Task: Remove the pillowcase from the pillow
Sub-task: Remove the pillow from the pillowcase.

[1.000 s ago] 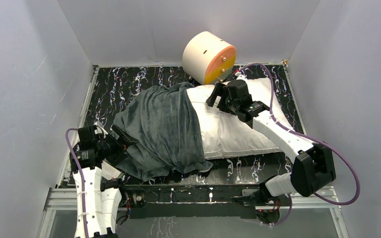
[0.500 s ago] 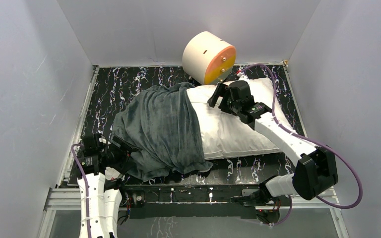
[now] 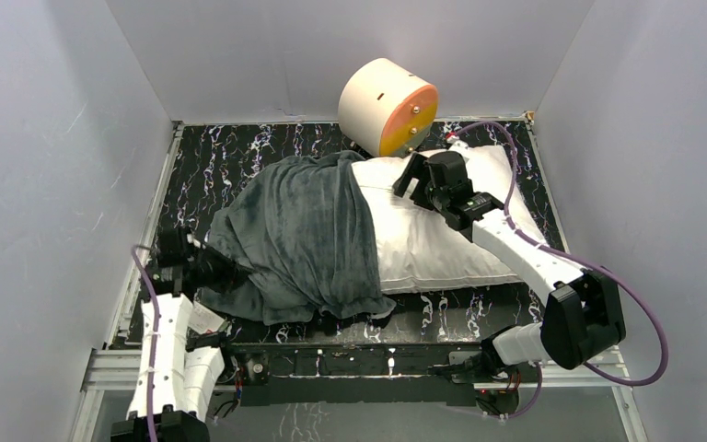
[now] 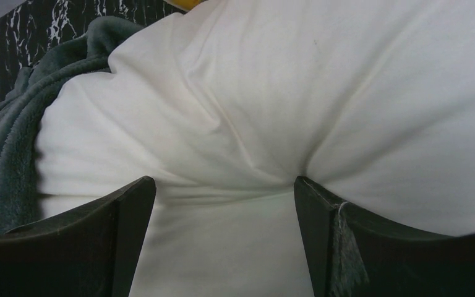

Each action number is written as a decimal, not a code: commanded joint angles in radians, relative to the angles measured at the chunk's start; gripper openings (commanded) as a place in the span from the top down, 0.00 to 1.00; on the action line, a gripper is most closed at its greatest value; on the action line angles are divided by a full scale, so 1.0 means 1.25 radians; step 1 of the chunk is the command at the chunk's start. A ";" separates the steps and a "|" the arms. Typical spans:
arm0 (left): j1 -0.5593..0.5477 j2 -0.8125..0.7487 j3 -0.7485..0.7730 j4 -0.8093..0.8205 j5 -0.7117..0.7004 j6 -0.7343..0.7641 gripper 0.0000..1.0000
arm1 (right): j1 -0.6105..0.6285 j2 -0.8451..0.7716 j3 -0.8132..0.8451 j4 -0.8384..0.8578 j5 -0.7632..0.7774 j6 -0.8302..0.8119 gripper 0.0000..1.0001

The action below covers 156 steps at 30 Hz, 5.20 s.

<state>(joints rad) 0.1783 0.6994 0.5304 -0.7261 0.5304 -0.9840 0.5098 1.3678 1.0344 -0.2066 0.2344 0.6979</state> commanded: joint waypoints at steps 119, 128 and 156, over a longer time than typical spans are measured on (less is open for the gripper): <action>-0.012 0.091 0.568 -0.117 -1.022 0.459 1.00 | 0.074 -0.252 -0.303 -0.007 0.044 -0.766 0.96; -0.012 0.169 0.595 -0.125 -0.780 0.473 1.00 | 0.061 -0.269 -0.301 -0.007 0.069 -0.762 0.97; -0.181 0.446 0.367 0.258 0.094 0.330 0.13 | 0.063 -0.465 -0.298 0.056 -0.439 -0.658 0.58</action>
<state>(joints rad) 0.0414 1.2133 1.0367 -0.4614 0.5930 -0.5533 0.5827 0.8265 0.6449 -0.1135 -0.2287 -0.1932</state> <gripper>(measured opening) 0.880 0.403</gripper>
